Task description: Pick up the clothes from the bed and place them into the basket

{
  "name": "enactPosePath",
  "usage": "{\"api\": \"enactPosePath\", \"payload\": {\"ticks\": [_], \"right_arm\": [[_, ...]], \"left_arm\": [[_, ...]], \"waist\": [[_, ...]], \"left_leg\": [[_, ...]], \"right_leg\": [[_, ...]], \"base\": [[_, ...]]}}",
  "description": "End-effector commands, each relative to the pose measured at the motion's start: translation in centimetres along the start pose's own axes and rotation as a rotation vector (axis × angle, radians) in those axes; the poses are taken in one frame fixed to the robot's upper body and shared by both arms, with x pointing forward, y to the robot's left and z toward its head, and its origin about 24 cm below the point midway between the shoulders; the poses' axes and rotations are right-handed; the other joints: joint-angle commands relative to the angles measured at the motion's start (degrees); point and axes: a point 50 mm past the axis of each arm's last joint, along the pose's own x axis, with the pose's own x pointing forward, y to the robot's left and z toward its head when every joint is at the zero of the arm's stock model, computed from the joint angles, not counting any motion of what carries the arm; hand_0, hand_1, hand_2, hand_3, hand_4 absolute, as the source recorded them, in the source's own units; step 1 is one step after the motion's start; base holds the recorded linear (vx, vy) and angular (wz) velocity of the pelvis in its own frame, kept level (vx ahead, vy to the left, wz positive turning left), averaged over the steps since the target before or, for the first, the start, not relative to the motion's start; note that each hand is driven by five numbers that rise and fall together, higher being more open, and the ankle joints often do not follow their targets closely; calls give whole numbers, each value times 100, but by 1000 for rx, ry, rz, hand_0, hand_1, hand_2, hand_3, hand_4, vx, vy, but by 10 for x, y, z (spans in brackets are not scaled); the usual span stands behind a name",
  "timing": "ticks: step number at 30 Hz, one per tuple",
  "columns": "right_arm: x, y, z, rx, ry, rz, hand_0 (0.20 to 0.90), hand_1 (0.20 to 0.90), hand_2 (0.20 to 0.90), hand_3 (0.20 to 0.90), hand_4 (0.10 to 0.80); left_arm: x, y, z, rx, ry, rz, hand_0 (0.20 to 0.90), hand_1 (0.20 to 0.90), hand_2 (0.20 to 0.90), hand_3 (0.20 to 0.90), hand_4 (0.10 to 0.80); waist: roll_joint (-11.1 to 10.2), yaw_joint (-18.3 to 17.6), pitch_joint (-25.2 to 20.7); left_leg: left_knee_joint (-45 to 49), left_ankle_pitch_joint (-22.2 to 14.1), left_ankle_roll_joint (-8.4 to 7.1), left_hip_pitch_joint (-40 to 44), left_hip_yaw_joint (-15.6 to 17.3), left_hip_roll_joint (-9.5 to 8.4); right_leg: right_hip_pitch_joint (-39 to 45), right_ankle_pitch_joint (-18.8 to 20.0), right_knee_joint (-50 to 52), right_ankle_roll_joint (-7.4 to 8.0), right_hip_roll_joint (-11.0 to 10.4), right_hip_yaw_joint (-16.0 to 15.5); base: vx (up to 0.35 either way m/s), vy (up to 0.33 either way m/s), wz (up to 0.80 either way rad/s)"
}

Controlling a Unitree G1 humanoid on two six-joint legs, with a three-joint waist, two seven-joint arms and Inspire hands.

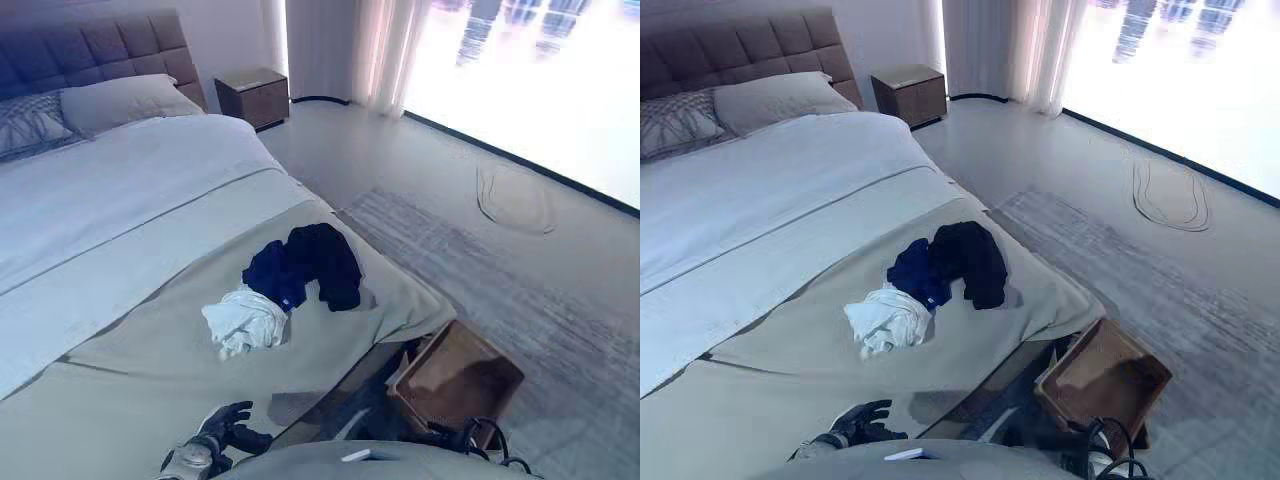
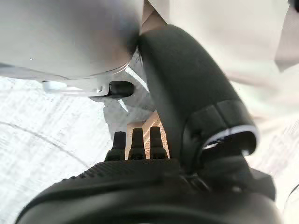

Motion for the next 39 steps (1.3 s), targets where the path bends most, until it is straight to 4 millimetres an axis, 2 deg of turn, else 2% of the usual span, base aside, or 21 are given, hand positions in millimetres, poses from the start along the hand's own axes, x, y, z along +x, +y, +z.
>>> {"api": "enactPosePath", "payload": {"ticks": [1, 3, 8, 14, 19, 24, 26, 27, 29, 30, 31, 33, 34, 35, 36, 37, 39], "right_arm": [[2, -10, 28, -173, -107, -2, 900, 900, 900, 900, 800], [2, -10, 32, -212, -114, 3, 900, 900, 900, 900, 800], [3, -9, 23, -178, -25, 35, 900, 900, 900, 900, 800], [1, -11, -2, -42, 163, 83, 900, 900, 900, 900, 800], [1, -15, -5, 110, 187, 65, 900, 900, 900, 900, 800], [-3, -22, -23, 253, 341, 54, 900, 900, 900, 900, 800], [-2, -31, -17, 285, 319, -1, 900, 900, 900, 900, 800], [0, -44, -4, 287, 273, -91, 900, 900, 900, 900, 800], [0, -77, 37, 185, 132, -292, 900, 900, 900, 900, 800], [-1, -84, 50, 148, 86, -334, 900, 900, 900, 900, 800], [-5, -95, 78, 59, -4, -414, 900, 900, 900, 900, 800], [-12, -109, 111, -13, -107, -480, 900, 900, 900, 900, 800], [-16, -114, 129, -30, -174, -505, 900, 900, 900, 900, 800], [-16, -114, 129, -30, -174, -506, 900, 900, 900, 900, 800], [-31, -117, 177, -60, -350, -531, 900, 900, 900, 900, 800], [-34, -117, 183, -70, -378, -533, 900, 900, 900, 900, 800], [-55, -109, 231, -141, -568, -526, 900, 900, 900, 900, 800]], "left_arm": [[4, 1, 12, -8, -16, 9, 900, 900, 900, 900, 800], [5, 4, 14, 4, -16, 4, 900, 900, 900, 900, 800], [5, 2, 16, 26, -21, 5, 900, 900, 900, 900, 800], [5, -1, 17, 56, -22, -30, 900, 900, 900, 900, 800], [5, -2, 15, 72, -13, -34, 900, 900, 900, 900, 800], [4, 4, 14, 97, -7, -35, 900, 900, 900, 900, 800], [4, 8, 14, 113, -4, -39, 900, 900, 900, 900, 800], [4, 11, 15, 124, -3, -41, 900, 900, 900, 900, 800], [4, 14, 19, 136, -11, -38, 900, 900, 900, 900, 800], [5, 15, 20, 139, -15, -37, 900, 900, 900, 900, 800], [5, 15, 22, 142, -25, -36, 900, 900, 900, 900, 800], [5, 15, 25, 150, -37, -37, 900, 900, 900, 900, 800], [5, 14, 27, 151, -43, -38, 900, 900, 900, 900, 800], [5, 14, 27, 151, -44, -38, 900, 900, 900, 900, 800], [6, 12, 29, 153, -57, -38, 900, 900, 900, 900, 800], [6, 12, 30, 152, -59, -37, 900, 900, 900, 900, 800], [6, 10, 33, 150, -73, -39, 900, 900, 900, 900, 800]], "waist": [[81, -6, 333], [62, 15, 344], [36, 25, 344], [37, 29, 338], [24, 28, 325], [18, 40, 310], [0, 75, 291], [-18, 103, 278], [-55, 161, 308], [-65, 178, 320], [-82, 213, 351], [-102, 268, 394], [-110, 299, 421], [-109, 297, 424], [-140, 380, 486], [-141, 383, 497], [-160, 441, 562]], "left_leg": [[167, -331, 77, 35, -107, -39], [198, -333, 86, 3, -116, -45], [220, -353, 94, 7, -95, -40], [210, -352, 86, 55, -65, -21], [190, -358, 71, 102, -60, -9], [160, -352, 53, 109, -49, 0], [155, -356, 46, 131, -66, -1], [162, -361, 43, 138, -78, 0], [183, -379, 42, 135, -87, 14], [191, -384, 47, 127, -93, 13], [215, -398, 61, 100, -109, 8], [235, -408, 83, 60, -149, -5], [254, -415, 93, 34, -176, -12], [257, -417, 93, 32, -177, -13], [304, -433, 105, -29, -249, -34], [314, -438, 106, -36, -259, -37], [381, -445, 104, -131, -322, -58]], "right_leg": [[373, -604, 485, 7, 8, -36], [353, -616, 504, -3, 5, -50], [372, -631, 500, -15, 15, -46], [414, -627, 480, -22, 40, -32], [458, -619, 447, -14, 53, -14], [468, -604, 404, -3, 66, -23], [501, -605, 388, 2, 70, -30], [512, -606, 393, 6, 70, -25], [510, -608, 420, 1, 69, -17], [500, -607, 429, -4, 68, -12], [473, -608, 457, -14, 64, 0], [436, -603, 485, -21, 55, 0], [420, -602, 501, -23, 48, -6], [420, -604, 503, -23, 48, -8], [380, -598, 534, -28, 25, -29], [376, -600, 542, -28, 22, -35], [308, -601, 588, -24, -8, -56]], "base": [[0, 0, 0], [-34, -29, 1], [-6, -7, 0], [0, 0, 0], [0, 0, 0], [6, -7, 0], [54, -44, 1], [65, -53, 2], [39, -42, 1], [0, 0, 0], [0, 0, 0], [0, 0, 0], [0, 0, 0], [0, 0, 0], [-3, 11, 3], [0, 0, 0], [-13, 54, 3]]}}
